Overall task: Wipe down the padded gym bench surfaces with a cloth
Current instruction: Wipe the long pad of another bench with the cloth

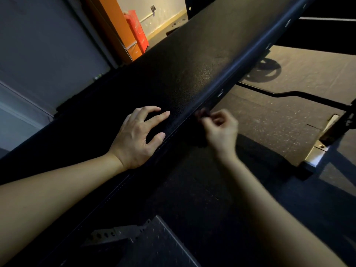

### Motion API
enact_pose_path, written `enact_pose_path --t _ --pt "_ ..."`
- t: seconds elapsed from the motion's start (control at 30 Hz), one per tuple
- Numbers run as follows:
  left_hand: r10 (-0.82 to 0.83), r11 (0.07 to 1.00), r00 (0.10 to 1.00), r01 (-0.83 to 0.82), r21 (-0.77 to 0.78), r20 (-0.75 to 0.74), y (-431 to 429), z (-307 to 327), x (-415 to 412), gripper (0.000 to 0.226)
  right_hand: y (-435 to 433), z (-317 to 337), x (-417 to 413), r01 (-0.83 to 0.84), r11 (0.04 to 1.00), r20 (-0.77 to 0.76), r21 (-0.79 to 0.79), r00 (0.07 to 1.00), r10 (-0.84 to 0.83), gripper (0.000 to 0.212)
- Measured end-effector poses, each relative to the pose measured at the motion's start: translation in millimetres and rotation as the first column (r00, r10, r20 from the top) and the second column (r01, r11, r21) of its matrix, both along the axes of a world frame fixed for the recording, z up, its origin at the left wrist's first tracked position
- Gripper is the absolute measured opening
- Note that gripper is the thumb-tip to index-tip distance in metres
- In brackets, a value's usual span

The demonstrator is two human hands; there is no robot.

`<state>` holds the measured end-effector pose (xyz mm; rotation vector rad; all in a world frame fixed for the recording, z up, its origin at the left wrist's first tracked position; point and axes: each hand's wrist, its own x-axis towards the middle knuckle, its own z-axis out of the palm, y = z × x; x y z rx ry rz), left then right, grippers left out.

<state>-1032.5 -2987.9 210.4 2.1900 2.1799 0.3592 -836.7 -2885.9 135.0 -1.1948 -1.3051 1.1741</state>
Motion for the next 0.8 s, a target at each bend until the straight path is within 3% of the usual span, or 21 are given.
enact_pose_path --t 0.1,0.17,0.27,0.33,0.5,0.57,0.63,0.8 --pt "-0.003 1.0 1.0 0.003 0.004 -0.009 -1 -1 -1 0.059 29 1 4 0.079 0.99 -0.056 -0.119 0.995 -0.087 0.005" --pt "-0.004 1.0 1.0 0.004 0.006 -0.003 0 -1 -1 0.059 4 3 -8 0.099 0.992 -0.037 -0.072 0.994 -0.102 0.007" --pt "-0.012 1.0 1.0 0.012 0.019 -0.01 1 -2 -1 0.059 -57 5 -21 -0.172 0.983 0.002 0.059 0.985 0.172 0.012" --pt "-0.014 1.0 1.0 0.014 0.018 -0.01 0 -2 -2 0.059 -73 3 -18 -0.347 0.937 0.06 0.032 0.937 0.345 0.017" --pt "-0.007 1.0 1.0 0.007 0.009 0.011 0 -1 -1 0.058 13 2 6 0.017 0.997 0.056 -0.07 0.998 -0.013 0.008" --pt "-0.01 1.0 1.0 0.01 0.008 0.008 0 -1 -1 0.058 21 6 4 0.059 0.993 0.029 -0.106 0.998 -0.056 0.014" --pt "-0.008 1.0 1.0 0.008 0.007 0.011 0 -1 -1 0.058 -7 11 -12 0.062 0.997 0.025 -0.047 0.998 -0.06 0.01" --pt "-0.022 0.999 1.0 0.022 0.026 0.016 2 -2 -2 0.058 -106 3 -30 -0.316 0.948 0.006 0.02 0.949 0.316 0.012"
